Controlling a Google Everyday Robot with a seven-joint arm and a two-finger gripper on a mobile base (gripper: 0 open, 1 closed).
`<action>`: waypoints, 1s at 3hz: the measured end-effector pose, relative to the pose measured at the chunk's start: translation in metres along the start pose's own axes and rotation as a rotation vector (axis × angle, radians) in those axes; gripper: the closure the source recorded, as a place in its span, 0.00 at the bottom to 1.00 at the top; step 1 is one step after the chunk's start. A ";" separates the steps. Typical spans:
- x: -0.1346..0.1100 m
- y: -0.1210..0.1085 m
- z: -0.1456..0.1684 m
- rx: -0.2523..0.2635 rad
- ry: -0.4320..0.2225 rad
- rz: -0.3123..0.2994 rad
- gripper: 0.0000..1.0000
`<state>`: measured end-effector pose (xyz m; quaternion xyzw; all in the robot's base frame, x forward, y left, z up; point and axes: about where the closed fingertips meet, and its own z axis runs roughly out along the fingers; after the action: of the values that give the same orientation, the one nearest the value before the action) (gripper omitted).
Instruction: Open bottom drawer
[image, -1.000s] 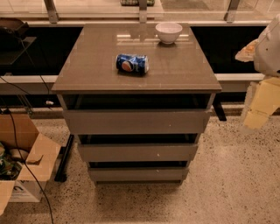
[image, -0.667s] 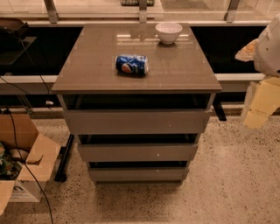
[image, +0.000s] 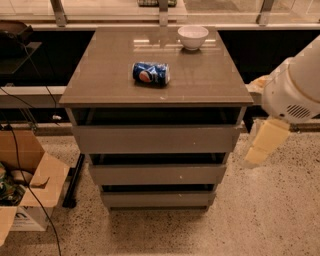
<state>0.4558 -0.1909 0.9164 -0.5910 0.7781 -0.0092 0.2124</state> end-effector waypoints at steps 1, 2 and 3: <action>0.005 0.002 0.045 -0.009 -0.061 0.047 0.00; 0.018 0.004 0.094 -0.043 -0.123 0.117 0.00; 0.018 0.004 0.094 -0.043 -0.123 0.117 0.00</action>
Offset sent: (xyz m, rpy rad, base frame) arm 0.0358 0.0036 -0.1440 0.2591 0.0715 -0.1037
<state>0.4806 -0.1836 0.8243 -0.5484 0.7968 0.0565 0.2473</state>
